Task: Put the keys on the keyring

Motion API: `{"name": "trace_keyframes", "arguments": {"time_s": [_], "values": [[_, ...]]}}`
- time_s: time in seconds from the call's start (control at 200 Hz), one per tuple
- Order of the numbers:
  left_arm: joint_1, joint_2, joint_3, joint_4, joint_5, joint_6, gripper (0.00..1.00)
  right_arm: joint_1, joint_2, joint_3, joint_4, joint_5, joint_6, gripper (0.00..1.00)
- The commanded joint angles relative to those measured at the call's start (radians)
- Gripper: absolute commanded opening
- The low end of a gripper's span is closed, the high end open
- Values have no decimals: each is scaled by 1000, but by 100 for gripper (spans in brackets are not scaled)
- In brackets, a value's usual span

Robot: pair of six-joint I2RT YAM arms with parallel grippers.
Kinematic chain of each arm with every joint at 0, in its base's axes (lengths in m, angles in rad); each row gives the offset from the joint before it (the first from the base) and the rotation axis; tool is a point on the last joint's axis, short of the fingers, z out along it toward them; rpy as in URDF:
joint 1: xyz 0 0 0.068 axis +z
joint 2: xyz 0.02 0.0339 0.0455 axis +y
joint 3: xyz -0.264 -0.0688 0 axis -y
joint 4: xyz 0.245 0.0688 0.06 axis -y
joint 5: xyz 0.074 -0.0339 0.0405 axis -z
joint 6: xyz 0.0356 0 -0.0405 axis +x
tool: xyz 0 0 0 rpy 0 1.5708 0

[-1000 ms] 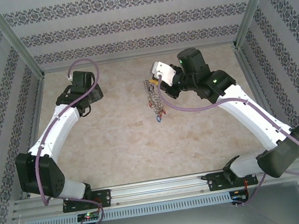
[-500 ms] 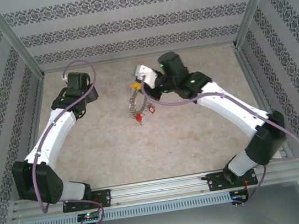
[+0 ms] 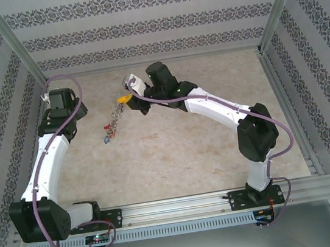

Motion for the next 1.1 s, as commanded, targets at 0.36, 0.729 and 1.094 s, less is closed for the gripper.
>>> {"name": "trace_keyframes", "arguments": {"time_s": [0.36,0.729,1.094], "values": [[6,58,-101,79,77,-56,75,-115,-98,-435,51,-70,-111,0],[-3,114,-137,129,53,-40,76,-207,-102,-526,-15,-33,-144,38],[-38,48,-199,293,-103,100,100,-309,-380,-660,130,-55,-45,85]]}}
